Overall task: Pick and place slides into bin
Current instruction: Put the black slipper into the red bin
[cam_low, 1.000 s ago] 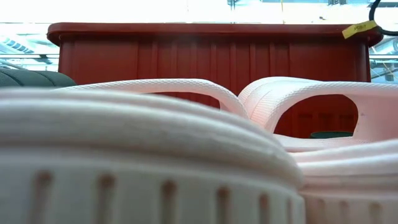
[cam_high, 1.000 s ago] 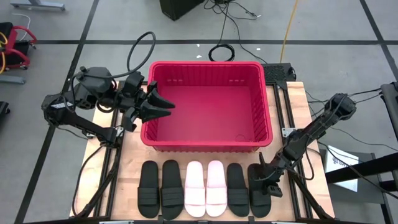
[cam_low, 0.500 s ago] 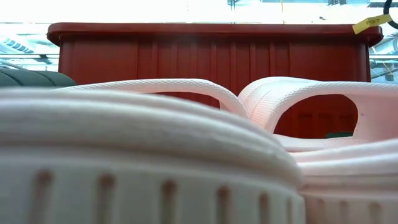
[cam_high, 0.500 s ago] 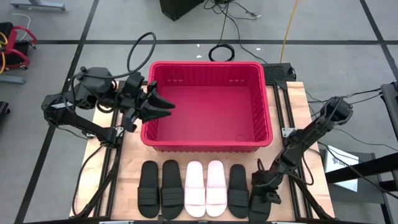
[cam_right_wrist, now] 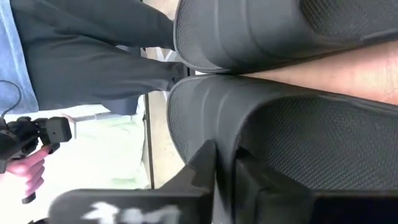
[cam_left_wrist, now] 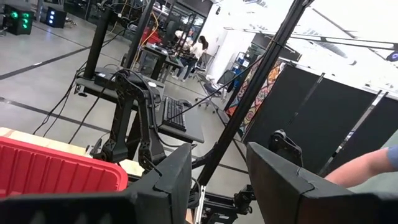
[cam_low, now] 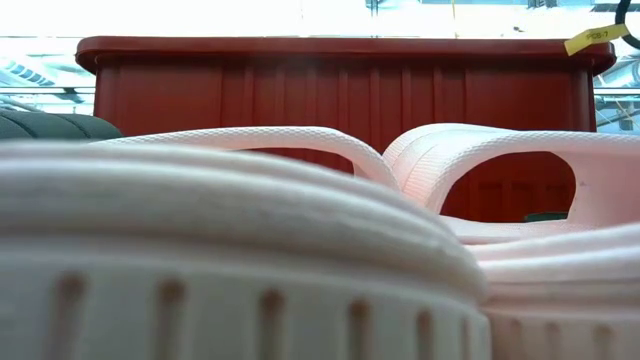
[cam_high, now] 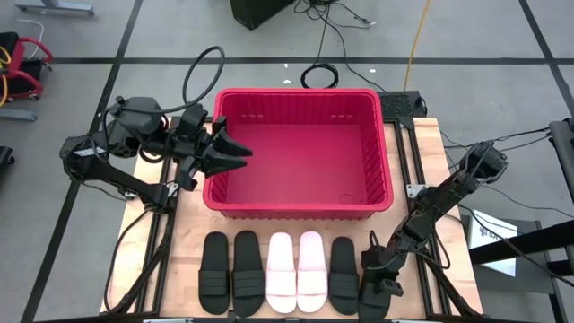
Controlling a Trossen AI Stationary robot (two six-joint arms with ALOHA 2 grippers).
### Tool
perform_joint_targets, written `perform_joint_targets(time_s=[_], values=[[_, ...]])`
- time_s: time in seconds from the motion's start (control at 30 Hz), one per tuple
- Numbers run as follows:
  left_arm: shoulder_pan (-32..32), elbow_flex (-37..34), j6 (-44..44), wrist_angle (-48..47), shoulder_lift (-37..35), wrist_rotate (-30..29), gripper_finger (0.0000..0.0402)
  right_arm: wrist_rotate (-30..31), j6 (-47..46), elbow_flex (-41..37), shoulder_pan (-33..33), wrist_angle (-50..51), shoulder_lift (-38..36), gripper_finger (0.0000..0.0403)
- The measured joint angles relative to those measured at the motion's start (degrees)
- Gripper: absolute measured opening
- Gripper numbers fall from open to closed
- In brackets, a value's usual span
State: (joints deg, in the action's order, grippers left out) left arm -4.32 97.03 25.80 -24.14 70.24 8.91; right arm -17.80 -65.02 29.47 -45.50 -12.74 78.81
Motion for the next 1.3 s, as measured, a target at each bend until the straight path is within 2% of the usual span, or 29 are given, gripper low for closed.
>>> perform_joint_targets(time_s=[0.37, 0.73, 0.97, 1.3], values=[[0.00, 0.00, 0.18, -0.04, 0.00, 0.04, 0.0152, 0.91, -0.29, 0.00, 0.09, 0.42, 0.00, 0.0005], [0.00, 0.00, -0.04, -0.09, 0.00, 0.07, 0.0152, -3.01, -1.83, -0.02, 0.20, -1.46, 0.05, 0.0004], [0.00, 0.00, 0.02, -0.09, 0.00, 0.07, 0.0152, -3.45, -3.29, -0.02, 0.17, -2.85, 0.00, 0.0004], [0.00, 0.00, -0.02, -0.09, -0.01, 0.04, 0.0152, -6.22, -4.20, -0.07, 0.51, -2.68, -4.48, 0.0004]])
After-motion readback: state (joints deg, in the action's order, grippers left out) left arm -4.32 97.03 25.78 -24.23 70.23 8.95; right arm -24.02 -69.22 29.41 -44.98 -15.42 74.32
